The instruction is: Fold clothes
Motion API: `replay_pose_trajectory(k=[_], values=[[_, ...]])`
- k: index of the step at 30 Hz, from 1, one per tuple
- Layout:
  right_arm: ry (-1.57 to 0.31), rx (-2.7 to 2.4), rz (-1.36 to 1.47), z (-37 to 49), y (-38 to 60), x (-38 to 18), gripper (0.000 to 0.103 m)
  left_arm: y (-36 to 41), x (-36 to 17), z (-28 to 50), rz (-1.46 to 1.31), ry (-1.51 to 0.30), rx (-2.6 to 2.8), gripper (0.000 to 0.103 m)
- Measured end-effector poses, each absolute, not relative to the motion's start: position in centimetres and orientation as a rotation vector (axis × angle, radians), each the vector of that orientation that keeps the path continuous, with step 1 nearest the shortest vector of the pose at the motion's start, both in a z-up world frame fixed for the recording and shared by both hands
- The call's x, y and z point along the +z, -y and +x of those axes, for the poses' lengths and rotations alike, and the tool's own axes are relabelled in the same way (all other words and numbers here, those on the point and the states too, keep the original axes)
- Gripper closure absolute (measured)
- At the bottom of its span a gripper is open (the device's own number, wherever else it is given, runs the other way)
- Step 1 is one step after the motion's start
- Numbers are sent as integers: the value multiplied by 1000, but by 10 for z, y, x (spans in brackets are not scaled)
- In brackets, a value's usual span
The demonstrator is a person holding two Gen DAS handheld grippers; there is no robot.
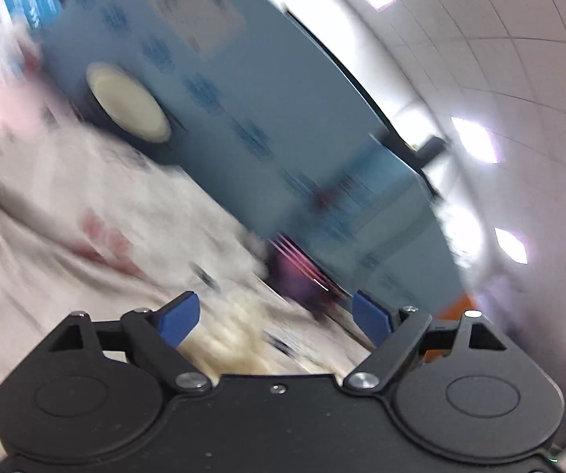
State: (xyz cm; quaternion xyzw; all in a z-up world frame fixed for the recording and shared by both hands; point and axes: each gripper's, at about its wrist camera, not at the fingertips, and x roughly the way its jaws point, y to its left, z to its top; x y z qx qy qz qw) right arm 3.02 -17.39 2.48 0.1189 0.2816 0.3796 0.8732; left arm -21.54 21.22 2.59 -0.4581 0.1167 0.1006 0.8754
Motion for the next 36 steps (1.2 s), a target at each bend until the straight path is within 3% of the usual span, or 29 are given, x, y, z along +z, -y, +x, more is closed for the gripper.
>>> replay_pose_trajectory(k=[5,12,15,19,21,25,27,31,36], values=[[-637,987,267,28,124,23,34,-196,18,-168,-955,-423,190,18],[-779,1037,268,36,90,-26,34,-194,4,-131,-892,-523,217,21],[-758,1049,277,36,91,-28,34,-188,1,-115,-787,-560,259,33],[-731,1057,267,31,93,-30,34,-181,-1,-104,-610,-553,296,74],[-726,1062,265,31,94,-29,34,-182,-2,-110,-566,-497,289,83],[-733,1076,295,33,98,-28,34,-184,7,-146,-540,-279,142,85],[-737,1084,314,34,101,-28,34,-190,5,-154,-518,-290,128,83],[-741,1091,328,34,102,-27,34,-206,-12,-155,-479,-399,192,70],[-741,1090,320,33,102,-28,34,-204,-18,-165,-433,-413,224,68]])
